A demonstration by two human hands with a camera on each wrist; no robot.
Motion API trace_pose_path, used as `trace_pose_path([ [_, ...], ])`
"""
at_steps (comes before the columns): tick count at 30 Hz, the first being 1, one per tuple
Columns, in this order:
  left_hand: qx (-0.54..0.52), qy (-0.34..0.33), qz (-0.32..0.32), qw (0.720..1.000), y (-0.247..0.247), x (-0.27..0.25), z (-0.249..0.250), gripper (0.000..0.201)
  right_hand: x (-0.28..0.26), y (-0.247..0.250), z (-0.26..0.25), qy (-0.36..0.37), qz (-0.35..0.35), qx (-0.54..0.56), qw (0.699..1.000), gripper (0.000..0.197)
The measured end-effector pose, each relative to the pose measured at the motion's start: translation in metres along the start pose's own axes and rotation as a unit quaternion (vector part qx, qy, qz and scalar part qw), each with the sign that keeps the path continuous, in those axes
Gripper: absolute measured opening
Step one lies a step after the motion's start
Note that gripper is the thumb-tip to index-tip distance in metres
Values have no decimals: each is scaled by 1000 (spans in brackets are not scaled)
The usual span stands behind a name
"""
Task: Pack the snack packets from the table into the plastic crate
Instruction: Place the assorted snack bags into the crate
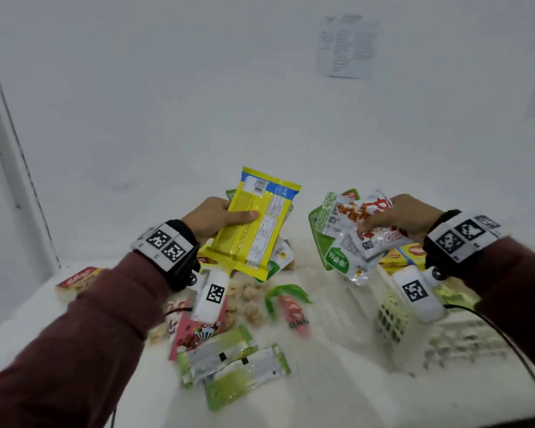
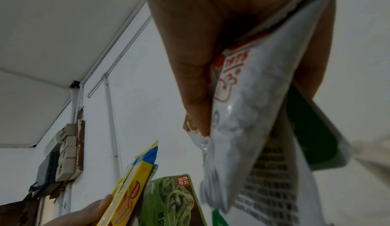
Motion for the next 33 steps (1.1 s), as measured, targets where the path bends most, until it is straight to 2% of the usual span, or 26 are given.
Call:
trace_pose_path([
  [6, -12, -11, -32, 999, -103, 32, 37, 9, -26, 69, 52, -2, 9, -20, 1000, 55],
  [10, -19, -28, -44, 998, -160, 50, 64, 8, -35, 113, 90, -6, 16, -30, 999, 49],
  [13, -24, -30, -49, 998, -194, 60, 73, 12, -38, 130, 114, -15, -12, -59, 998, 39],
  [15, -22, -23, -52, 998, -214, 66, 79, 13, -38, 137, 127, -17, -36, -77, 996, 42],
  [20, 1, 8, -66, 998, -257, 86, 93, 11, -28, 154, 142, -15, -61, -130, 990, 35],
  [23, 22, 35, -77, 996, -278, 99, 96, 12, -20, 160, 149, -19, -76, -116, 990, 20],
  [26, 55, 61, -90, 993, -293, 115, 93, 19, -11, 162, 161, -25, -93, -99, 990, 13],
  [29, 92, 92, -115, 985, -307, 132, 89, 26, 2, 163, 181, -44, -113, -87, 989, 15],
  [32, 125, 112, -132, 977, -315, 151, 82, 33, 23, 160, 201, -58, -152, -100, 982, 28],
  [33, 133, 115, -137, 975, -316, 158, 79, 37, 28, 158, 205, -60, -170, -103, 978, 24],
])
Point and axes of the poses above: each hand's wrist, its own x-axis towards the middle knuckle, its own y-axis out of the back of the hand, z = x × y, the point moved 10 cm from there along x, towards the middle knuckle, and after that the axes turned 11 degrees about -z, right-handed, at the moved point
